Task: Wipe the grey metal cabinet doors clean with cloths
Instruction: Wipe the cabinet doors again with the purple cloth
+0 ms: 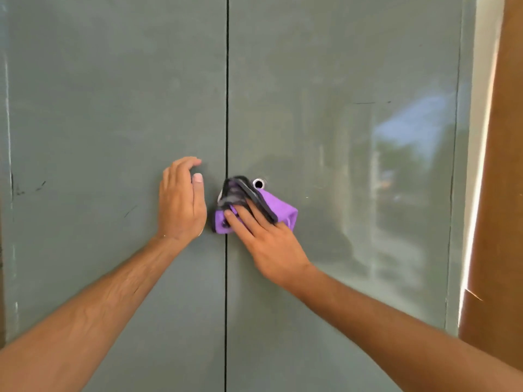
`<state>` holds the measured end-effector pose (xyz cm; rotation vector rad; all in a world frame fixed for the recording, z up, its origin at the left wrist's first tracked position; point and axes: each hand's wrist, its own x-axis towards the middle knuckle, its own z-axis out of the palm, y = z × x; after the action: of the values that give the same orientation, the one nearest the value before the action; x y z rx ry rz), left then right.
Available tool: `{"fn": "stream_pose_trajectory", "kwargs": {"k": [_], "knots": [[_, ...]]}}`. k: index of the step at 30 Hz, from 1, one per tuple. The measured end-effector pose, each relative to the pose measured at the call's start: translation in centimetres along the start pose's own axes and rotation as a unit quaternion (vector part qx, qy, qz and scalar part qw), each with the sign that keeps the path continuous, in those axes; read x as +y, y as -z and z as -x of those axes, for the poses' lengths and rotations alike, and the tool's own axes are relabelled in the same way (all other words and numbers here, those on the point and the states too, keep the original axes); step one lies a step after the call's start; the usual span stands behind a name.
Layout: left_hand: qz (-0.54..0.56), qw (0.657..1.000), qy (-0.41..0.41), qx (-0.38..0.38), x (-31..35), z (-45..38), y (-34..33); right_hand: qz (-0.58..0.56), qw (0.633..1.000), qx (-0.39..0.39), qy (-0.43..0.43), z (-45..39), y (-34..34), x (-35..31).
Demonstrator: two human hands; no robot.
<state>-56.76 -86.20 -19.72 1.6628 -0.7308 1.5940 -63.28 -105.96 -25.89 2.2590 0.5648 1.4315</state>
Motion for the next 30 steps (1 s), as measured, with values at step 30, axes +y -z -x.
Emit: {"fn": "stream_pose_trajectory", "kwargs": {"k": [30], "knots": [[-0.275, 0.933, -0.227, -0.056, -0.7, 0.2, -1.1, 0.092, 0.972, 0.100, -0.193, 3.6, 4.3, 16.6]]}}
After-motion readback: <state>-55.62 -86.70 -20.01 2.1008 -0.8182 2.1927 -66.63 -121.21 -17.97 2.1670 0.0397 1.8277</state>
